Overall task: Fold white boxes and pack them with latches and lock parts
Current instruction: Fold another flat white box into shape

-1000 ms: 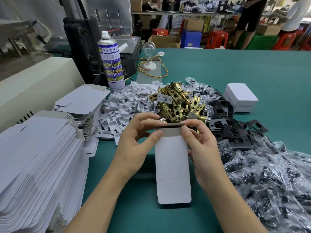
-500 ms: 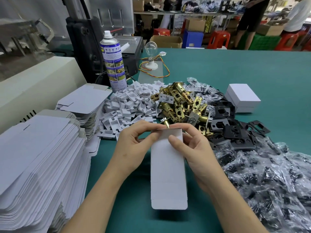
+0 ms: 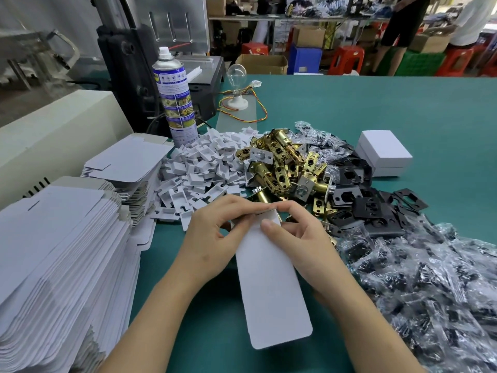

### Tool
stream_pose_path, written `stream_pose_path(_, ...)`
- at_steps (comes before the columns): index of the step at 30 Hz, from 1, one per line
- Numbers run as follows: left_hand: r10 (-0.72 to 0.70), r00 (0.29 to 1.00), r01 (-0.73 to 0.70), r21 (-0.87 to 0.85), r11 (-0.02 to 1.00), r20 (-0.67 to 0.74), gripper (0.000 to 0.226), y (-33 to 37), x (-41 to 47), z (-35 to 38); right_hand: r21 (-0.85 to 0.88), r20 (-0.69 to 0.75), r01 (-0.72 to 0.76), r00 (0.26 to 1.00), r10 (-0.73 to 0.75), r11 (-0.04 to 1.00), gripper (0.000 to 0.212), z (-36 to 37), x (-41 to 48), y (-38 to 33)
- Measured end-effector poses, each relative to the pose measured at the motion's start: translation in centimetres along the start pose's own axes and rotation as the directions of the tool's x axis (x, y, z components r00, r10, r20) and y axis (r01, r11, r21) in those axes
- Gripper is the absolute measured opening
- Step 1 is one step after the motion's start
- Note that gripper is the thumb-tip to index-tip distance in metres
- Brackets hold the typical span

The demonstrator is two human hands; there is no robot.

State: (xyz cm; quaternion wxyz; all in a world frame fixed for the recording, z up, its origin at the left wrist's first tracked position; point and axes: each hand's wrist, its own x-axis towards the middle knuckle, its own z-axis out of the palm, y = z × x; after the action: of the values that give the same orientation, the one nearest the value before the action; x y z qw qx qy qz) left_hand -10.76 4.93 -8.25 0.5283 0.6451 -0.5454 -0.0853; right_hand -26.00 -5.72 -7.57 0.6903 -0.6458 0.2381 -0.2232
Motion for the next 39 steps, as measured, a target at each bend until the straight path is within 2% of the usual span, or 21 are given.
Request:
stream_pose_path(4, 0.026, 0.999, -0.028, 0.097, 0.995, 0.021, 0.035, -0.4, 0.0, -0.4, -0.009, 0.017, -0.002, 1.0, 0.002, 1.0, 0.01, -0.1, 0.0, 0.1)
stream_pose_path(6, 0.005, 1.0, -0.006, 0.064, 0.998, 0.015, 0.025, -0.3, 0.0, -0.5, -0.03, 0.022, 0.009, 1.0, -0.009, 0.999, 0.011, -0.1, 0.0, 0.1)
stream_pose_path(8, -0.096, 0.995, 0.097, -0.07, 0.993, 0.013, 0.02, -0.1, 0.0, -0.5, -0.062, 0.027, 0.033, 0.999, -0.031, 0.998, 0.013, -0.1, 0.1, 0.2)
stream_pose_path(11, -0.293, 0.951, 0.308, -0.29, 0.906, 0.096, 0.018, -0.1, 0.3, -0.8, -0.1, 0.04, 0.038, 0.999, -0.035, 0.994, 0.018, 0.0, 0.2, 0.4)
stream_pose_path(13, -0.349, 0.922, 0.387, -0.327, 0.862, 0.168, 0.017, -0.3, 0.4, -0.9, -0.128, 0.029, 0.037, 0.999, -0.034, 0.991, 0.026, 0.0, 0.3, 0.6)
stream_pose_path(16, -0.398, 0.895, 0.444, -0.319, 0.837, 0.201, 0.018, -0.2, 0.3, -1.0, -0.134, -0.004, 0.035, 0.999, -0.036, 0.99, 0.04, -0.1, 0.4, 0.6)
stream_pose_path(20, -0.376, 0.903, 0.423, -0.283, 0.861, 0.206, 0.016, -0.1, 0.2, -0.8, -0.145, 0.001, 0.074, 0.997, -0.075, 0.987, 0.037, 0.1, 0.3, 0.4)
stream_pose_path(25, -0.424, 0.893, 0.451, -0.321, 0.833, 0.153, 0.021, 0.1, 0.2, -0.7, -0.1, 0.035, 0.069, 0.997, -0.065, 0.993, 0.028, 0.0, 0.5, 0.6)
stream_pose_path(31, -0.448, 0.881, 0.47, -0.383, 0.795, 0.151, 0.017, 0.0, 0.2, -0.8, -0.079, 0.071, 0.07, 0.995, -0.064, 0.994, 0.035, -0.1, 0.7, 1.0)
stream_pose_path(39, -0.425, 0.887, 0.462, -0.369, 0.806, 0.181, 0.023, -0.2, 0.2, -0.7, -0.091, 0.08, 0.082, 0.994, -0.074, 0.992, 0.037, -0.2, 0.6, 0.9)
